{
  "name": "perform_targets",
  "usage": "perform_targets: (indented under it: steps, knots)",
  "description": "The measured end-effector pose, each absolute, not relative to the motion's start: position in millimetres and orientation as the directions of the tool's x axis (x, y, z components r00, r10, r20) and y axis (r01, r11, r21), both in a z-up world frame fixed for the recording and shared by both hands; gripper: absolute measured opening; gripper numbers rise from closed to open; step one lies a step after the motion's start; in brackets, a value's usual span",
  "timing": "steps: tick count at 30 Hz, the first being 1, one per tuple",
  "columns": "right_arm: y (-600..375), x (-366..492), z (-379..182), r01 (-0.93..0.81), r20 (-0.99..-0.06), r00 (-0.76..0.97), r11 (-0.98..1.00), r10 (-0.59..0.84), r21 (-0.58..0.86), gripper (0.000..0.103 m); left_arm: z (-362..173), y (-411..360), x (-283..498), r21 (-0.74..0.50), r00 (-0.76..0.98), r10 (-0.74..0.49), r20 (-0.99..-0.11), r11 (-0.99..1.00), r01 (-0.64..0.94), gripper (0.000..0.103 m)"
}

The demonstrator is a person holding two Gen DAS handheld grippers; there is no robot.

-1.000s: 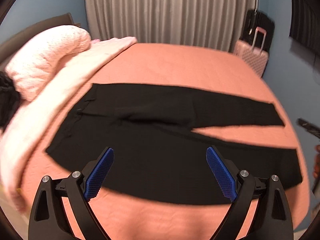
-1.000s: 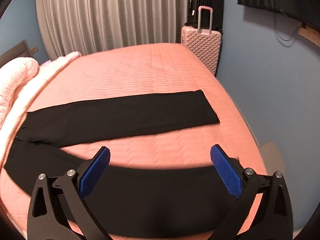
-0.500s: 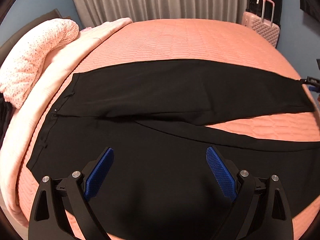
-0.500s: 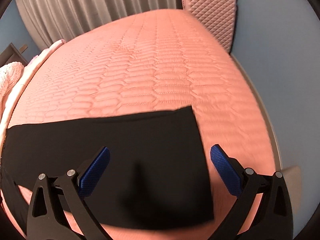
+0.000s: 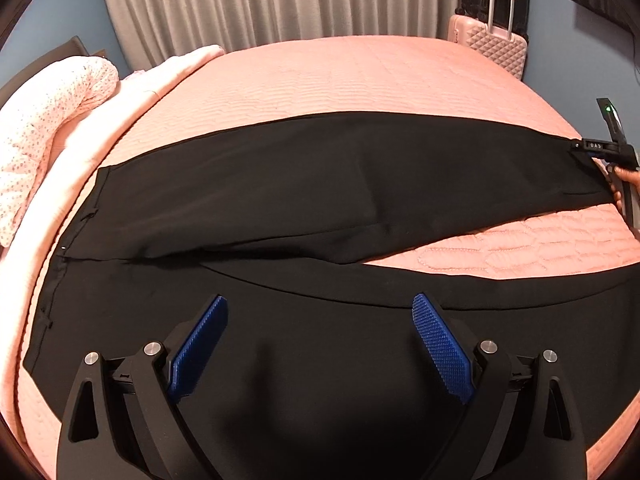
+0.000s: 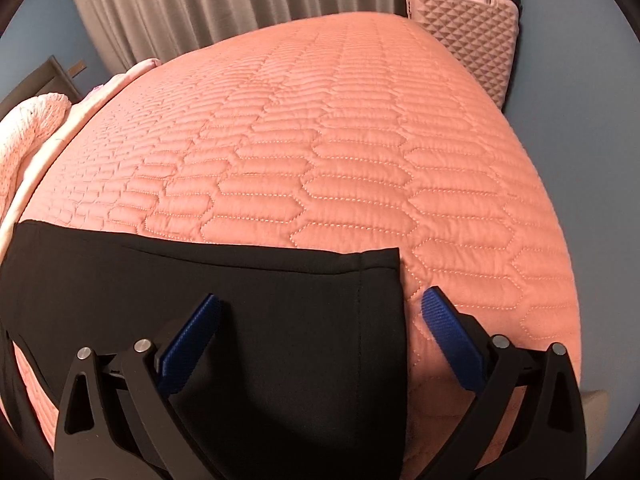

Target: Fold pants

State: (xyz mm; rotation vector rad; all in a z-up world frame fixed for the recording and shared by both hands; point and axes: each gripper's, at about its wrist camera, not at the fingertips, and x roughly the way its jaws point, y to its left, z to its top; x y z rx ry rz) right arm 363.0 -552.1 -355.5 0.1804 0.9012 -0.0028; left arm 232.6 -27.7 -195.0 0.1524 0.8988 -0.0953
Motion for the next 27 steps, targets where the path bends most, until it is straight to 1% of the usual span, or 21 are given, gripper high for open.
perform_targets:
  steps: [1, 2, 3, 4, 5, 7, 9, 12, 13, 15, 16, 17, 19, 21, 22, 25, 27]
  knots:
    - [-554, 360, -354, 0.084, -0.772, 0.632, 0.985, 0.065, 0.152, 0.076, -196, -27, 232, 0.091, 0.624, -0.022, -0.781, 0.985, 0.148, 0.092]
    - [-558, 357, -351, 0.091, -0.763, 0.643, 0.982, 0.070, 0.167, 0.047, -197, -26, 232, 0.092, 0.625, -0.020, -0.780, 0.985, 0.146, 0.092]
    - [-563, 355, -350, 0.108, -0.759, 0.646, 0.976, 0.074, 0.187, 0.038, -198, -24, 232, 0.090, 0.626, -0.018, -0.780, 0.986, 0.141, 0.092]
    - [-567, 354, -350, 0.113, -0.760, 0.644, 0.971, 0.089, 0.209, 0.026, -198, -22, 233, 0.086, 0.624, -0.020, -0.781, 0.987, 0.139, 0.092]
    - [-569, 353, -349, 0.115, -0.764, 0.639, 0.970, 0.094, 0.216, 0.021, -198, -17, 234, 0.078, 0.624, -0.020, -0.781, 0.989, 0.130, 0.092]
    - [-565, 354, -347, 0.121, -0.771, 0.631, 0.971, 0.084, 0.204, 0.017, -196, -6, 235, 0.065, 0.637, -0.022, -0.771, 0.991, 0.113, 0.092]
    - [-556, 354, -342, 0.111, -0.771, 0.632, 0.975, 0.079, 0.191, 0.009, -191, 12, 241, 0.088, 0.669, 0.009, -0.743, 0.993, 0.084, 0.092]
    - [-540, 342, -331, 0.093, -0.749, 0.657, 0.978, 0.083, 0.189, 0.006, -181, 43, 258, 0.148, 0.690, 0.064, -0.721, 0.987, 0.063, 0.092]
    - [-538, 339, -328, 0.096, -0.744, 0.664, 0.977, 0.079, 0.189, 0.006, -175, 63, 273, 0.206, 0.704, 0.124, -0.699, 0.978, 0.032, 0.092]
    - [-533, 331, -323, 0.109, -0.741, 0.668, 0.977, 0.065, 0.184, 0.006, -171, 97, 300, 0.261, 0.716, 0.192, -0.671, 0.965, -0.014, 0.092]
    - [-532, 329, -322, 0.123, -0.746, 0.664, 0.977, 0.052, 0.177, 0.006, -171, 128, 326, 0.292, 0.699, 0.248, -0.671, 0.955, -0.059, 0.092]
    - [-530, 328, -322, 0.138, -0.754, 0.655, 0.975, 0.043, 0.175, 0.006, -172, 152, 348, 0.293, 0.684, 0.262, -0.681, 0.953, -0.073, 0.092]
    - [-526, 326, -322, 0.161, -0.760, 0.649, 0.973, 0.024, 0.168, 0.006, -175, 200, 391, 0.316, 0.653, 0.330, -0.682, 0.938, -0.144, 0.091]
    - [-523, 326, -323, 0.193, -0.766, 0.642, 0.966, 0.009, 0.174, 0.006, -182, 238, 427, 0.296, 0.599, 0.348, -0.722, 0.937, -0.187, 0.091]
    - [-522, 326, -323, 0.206, -0.766, 0.643, 0.963, 0.000, 0.173, 0.006, -190, 261, 450, 0.249, 0.560, 0.310, -0.768, 0.951, -0.186, 0.091]
    - [-521, 327, -329, 0.255, -0.770, 0.639, 0.946, -0.009, 0.201, 0.006, -211, 297, 486, 0.203, 0.495, 0.277, -0.824, 0.959, -0.199, 0.092]
    - [-517, 327, -333, 0.275, -0.779, 0.627, 0.942, -0.024, 0.193, 0.006, -220, 309, 498, 0.222, 0.488, 0.305, -0.818, 0.950, -0.220, 0.092]
